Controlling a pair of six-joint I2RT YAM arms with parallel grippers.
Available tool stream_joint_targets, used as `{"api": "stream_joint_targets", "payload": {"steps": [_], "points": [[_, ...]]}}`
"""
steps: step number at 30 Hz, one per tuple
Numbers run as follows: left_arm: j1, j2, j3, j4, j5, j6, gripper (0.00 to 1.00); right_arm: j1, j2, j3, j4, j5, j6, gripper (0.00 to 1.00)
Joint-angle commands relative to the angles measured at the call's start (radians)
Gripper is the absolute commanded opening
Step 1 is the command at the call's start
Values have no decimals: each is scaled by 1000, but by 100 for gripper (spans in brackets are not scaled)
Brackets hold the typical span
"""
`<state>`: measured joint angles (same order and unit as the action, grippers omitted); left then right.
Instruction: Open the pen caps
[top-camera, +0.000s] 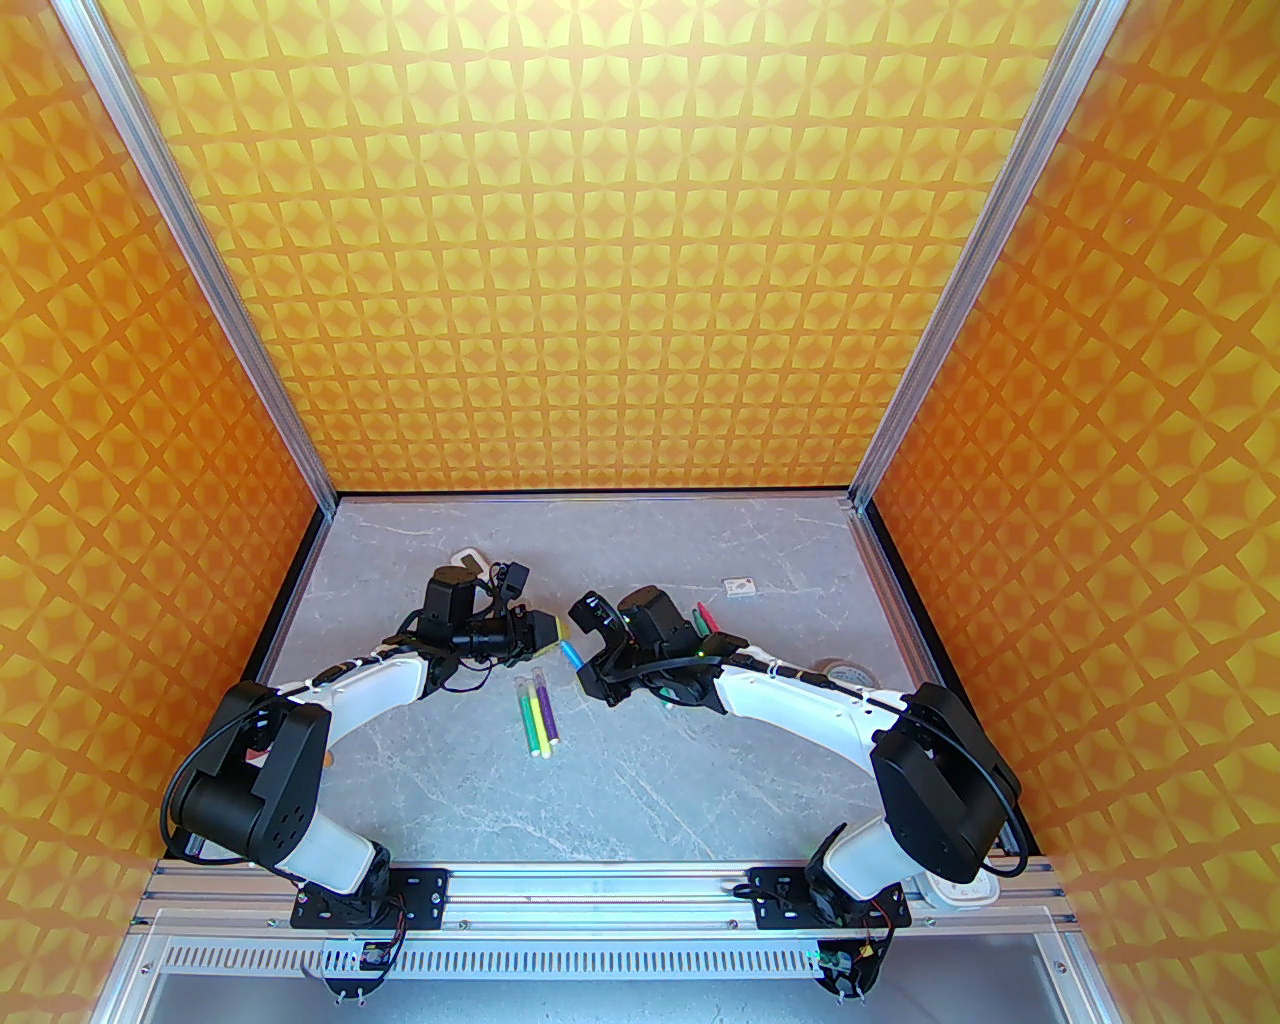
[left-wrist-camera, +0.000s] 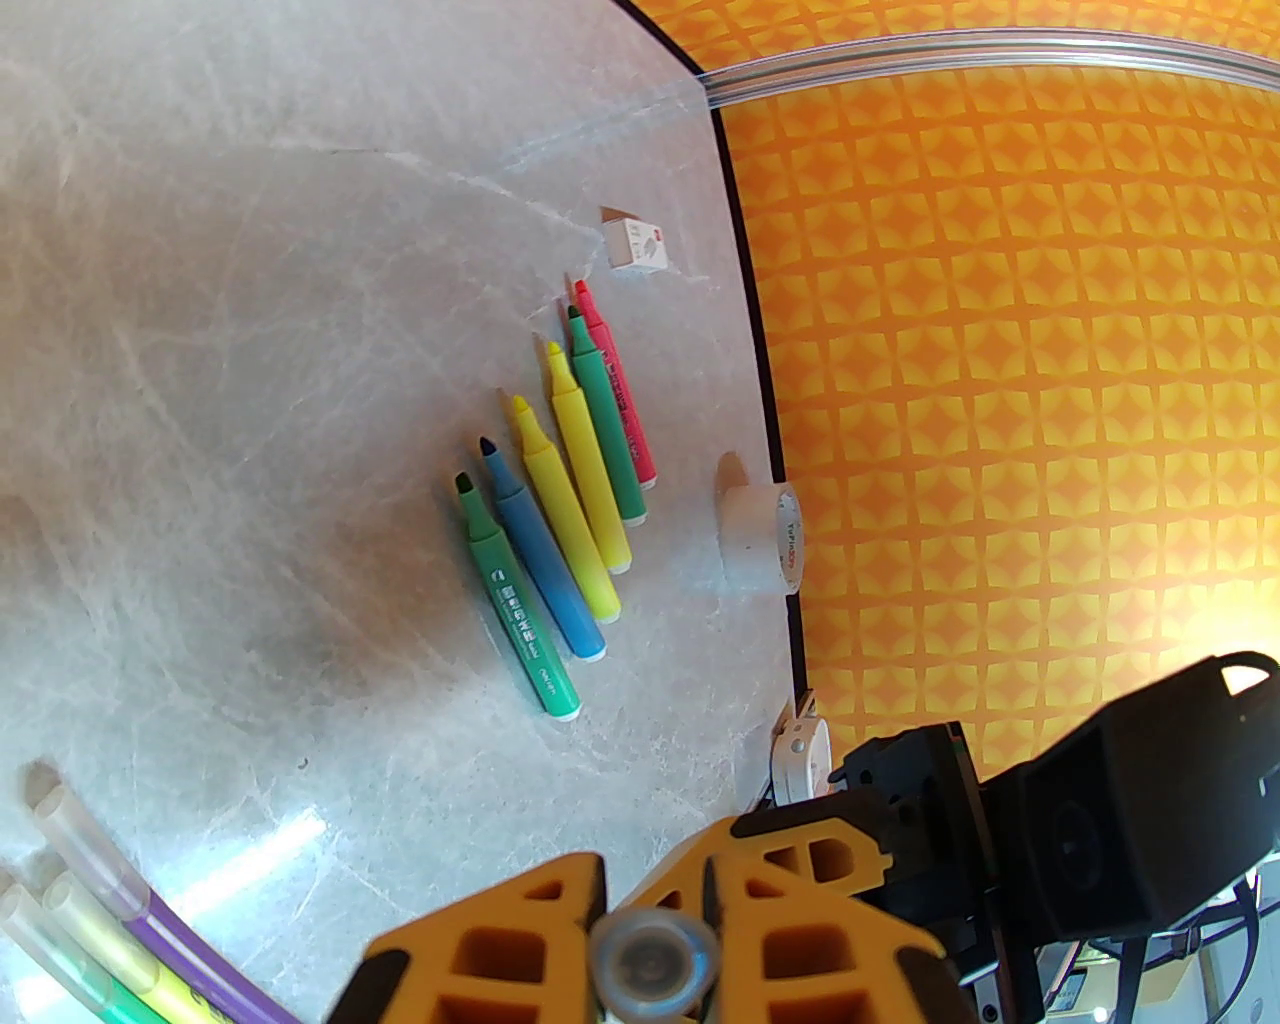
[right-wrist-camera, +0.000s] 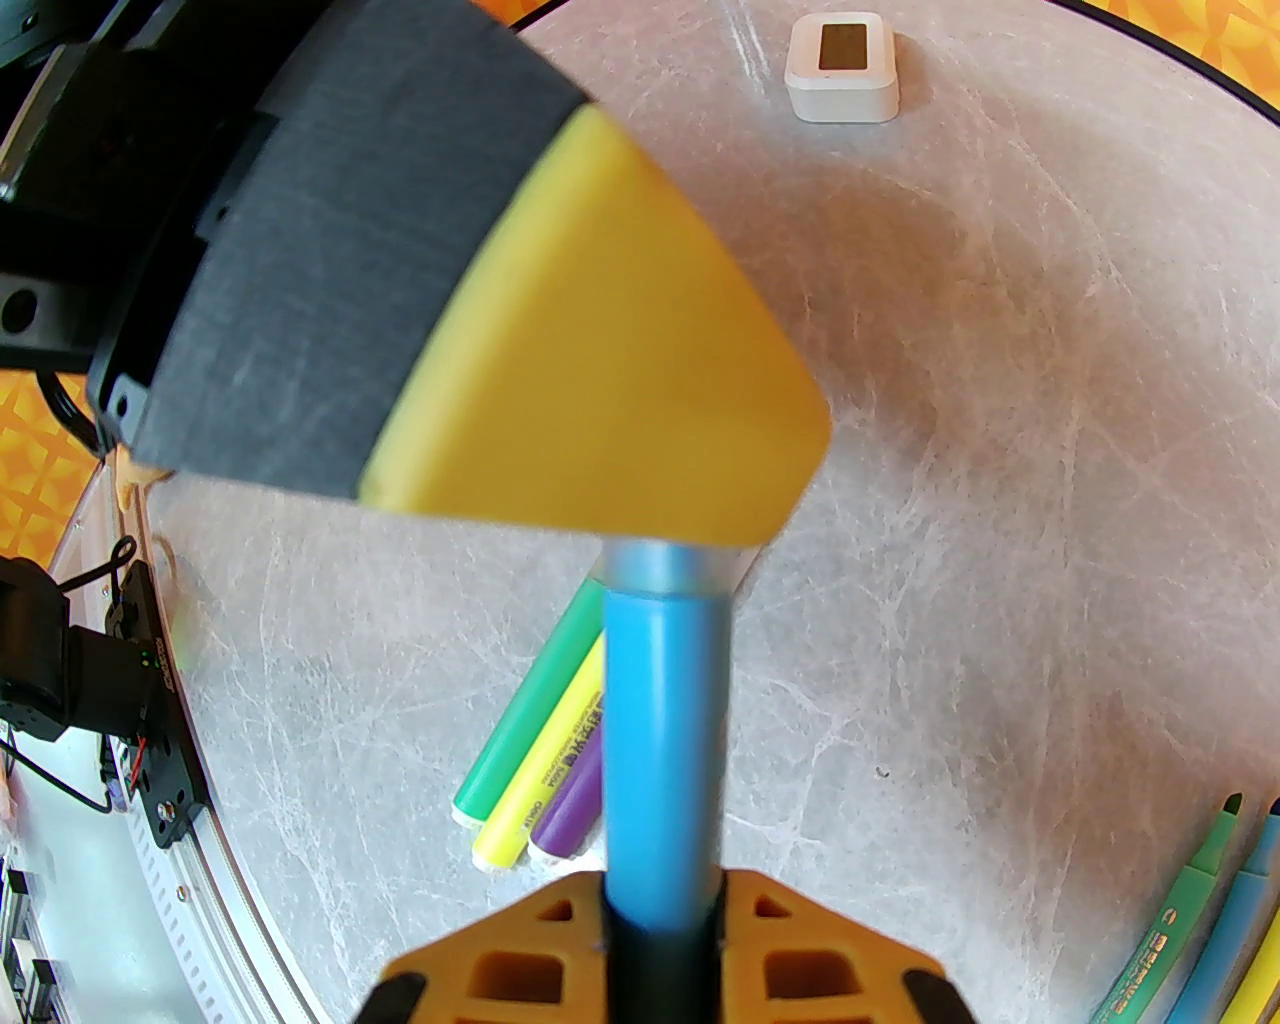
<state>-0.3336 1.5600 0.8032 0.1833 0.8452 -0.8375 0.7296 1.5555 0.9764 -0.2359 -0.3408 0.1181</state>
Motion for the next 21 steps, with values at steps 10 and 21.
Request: {"api": "stream_joint_targets", "payload": {"steps": [10,21], "points": [[70,-3,79,51,-240,8,0,-10,-1,-45,-338,-27,-39,0],[71,3,148,-17,-299,39,0,-13,2,-40,-354,-26,-42,0]]}}
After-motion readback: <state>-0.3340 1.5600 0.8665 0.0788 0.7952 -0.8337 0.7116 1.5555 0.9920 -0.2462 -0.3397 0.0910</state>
